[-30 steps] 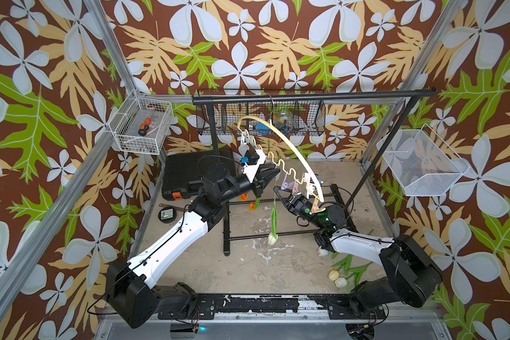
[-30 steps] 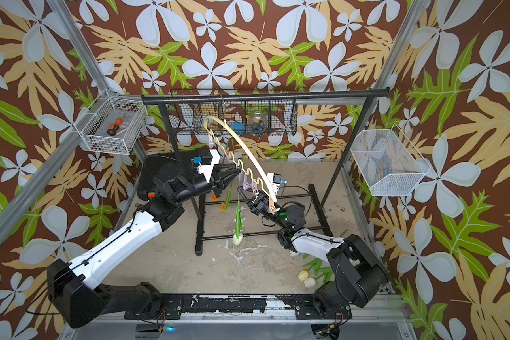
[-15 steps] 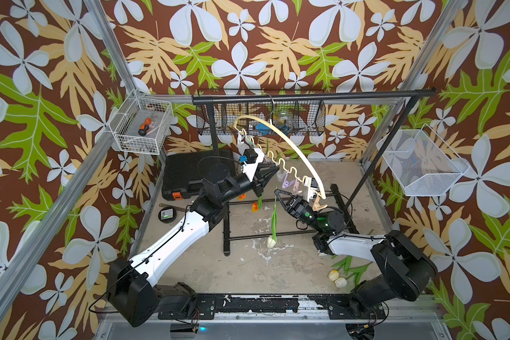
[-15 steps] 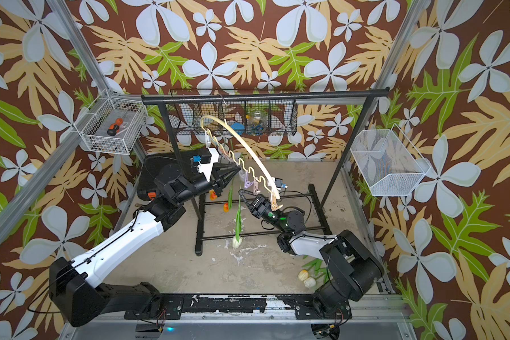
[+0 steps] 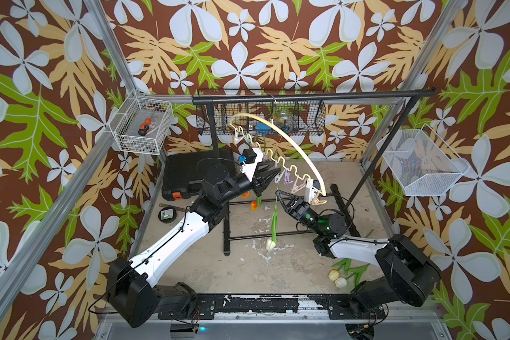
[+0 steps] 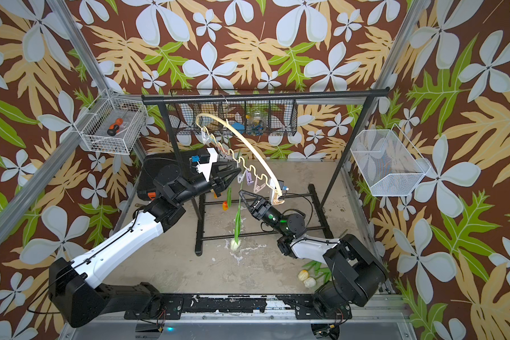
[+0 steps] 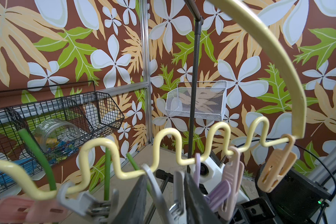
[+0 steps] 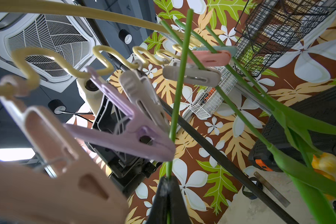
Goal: Dry the flowers on a clothes hanger
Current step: Open the clamp at the hanger.
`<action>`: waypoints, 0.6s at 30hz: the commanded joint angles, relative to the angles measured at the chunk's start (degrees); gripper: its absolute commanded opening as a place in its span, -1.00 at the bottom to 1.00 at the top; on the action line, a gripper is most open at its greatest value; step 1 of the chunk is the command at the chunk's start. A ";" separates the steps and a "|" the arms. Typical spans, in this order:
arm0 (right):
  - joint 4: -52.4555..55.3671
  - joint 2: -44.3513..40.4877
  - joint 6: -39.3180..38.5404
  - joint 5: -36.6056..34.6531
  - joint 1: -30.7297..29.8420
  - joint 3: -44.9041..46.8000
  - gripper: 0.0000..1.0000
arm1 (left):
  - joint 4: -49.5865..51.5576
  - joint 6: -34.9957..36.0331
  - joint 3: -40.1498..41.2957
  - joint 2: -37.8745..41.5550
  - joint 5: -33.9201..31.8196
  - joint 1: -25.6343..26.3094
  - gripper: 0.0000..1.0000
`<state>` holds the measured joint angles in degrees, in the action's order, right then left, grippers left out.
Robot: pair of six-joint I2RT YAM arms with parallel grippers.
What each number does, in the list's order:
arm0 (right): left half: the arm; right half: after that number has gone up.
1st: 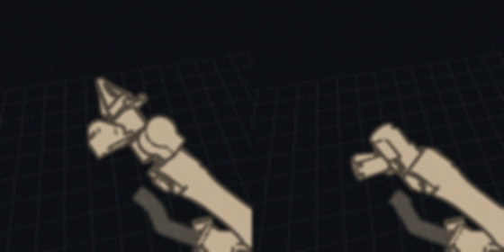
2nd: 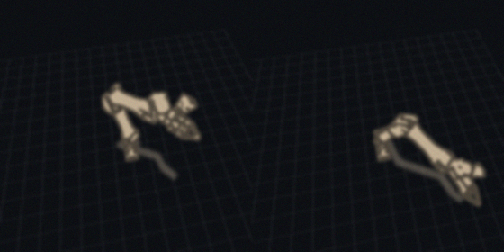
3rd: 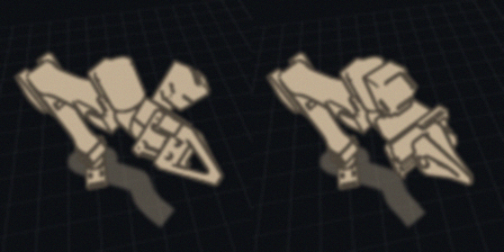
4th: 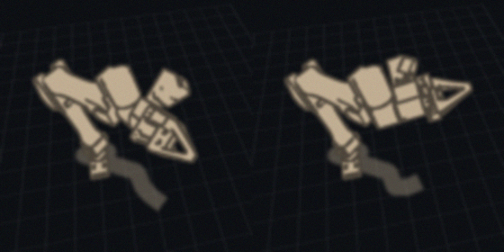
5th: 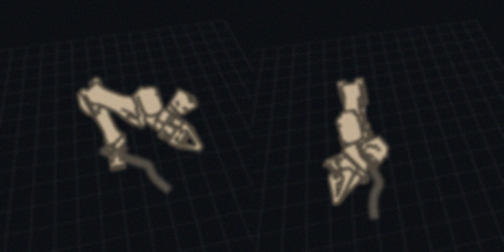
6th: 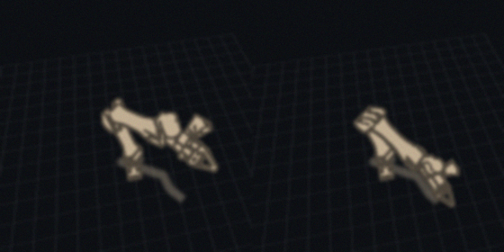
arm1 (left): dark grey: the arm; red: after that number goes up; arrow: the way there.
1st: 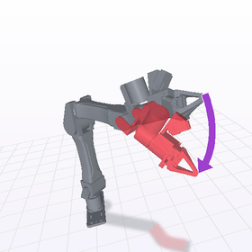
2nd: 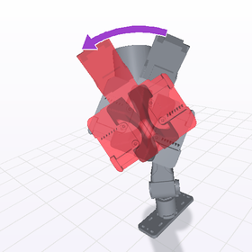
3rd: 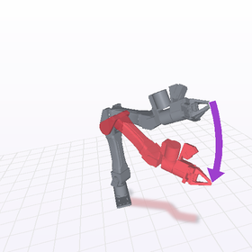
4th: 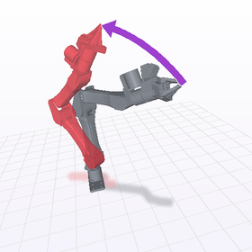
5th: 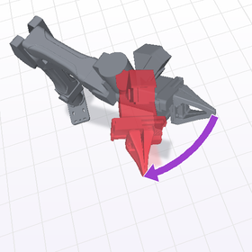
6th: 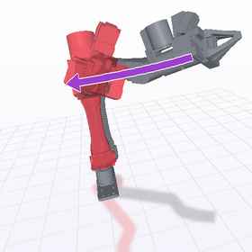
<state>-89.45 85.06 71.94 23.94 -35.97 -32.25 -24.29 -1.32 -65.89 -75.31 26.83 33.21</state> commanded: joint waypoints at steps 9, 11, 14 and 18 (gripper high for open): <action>6.66 -3.73 -5.72 -0.74 -0.07 -0.75 -1.00 | 6.87 5.59 -0.91 1.25 -3.78 0.10 0.19; 6.84 -3.92 -5.92 -0.87 0.02 -0.80 -1.00 | 7.30 6.21 -1.06 1.34 -4.24 0.10 0.23; 7.35 -3.93 -6.16 -0.68 0.06 -1.10 -1.00 | 8.81 6.74 -1.86 0.88 -5.24 0.14 0.23; 8.32 -4.15 -6.87 -0.56 0.02 -1.42 -1.00 | 9.30 7.99 -1.57 0.75 -8.53 1.06 0.24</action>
<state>-80.82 81.32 66.35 23.59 -35.90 -33.15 -15.64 4.80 -67.20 -74.41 21.06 33.67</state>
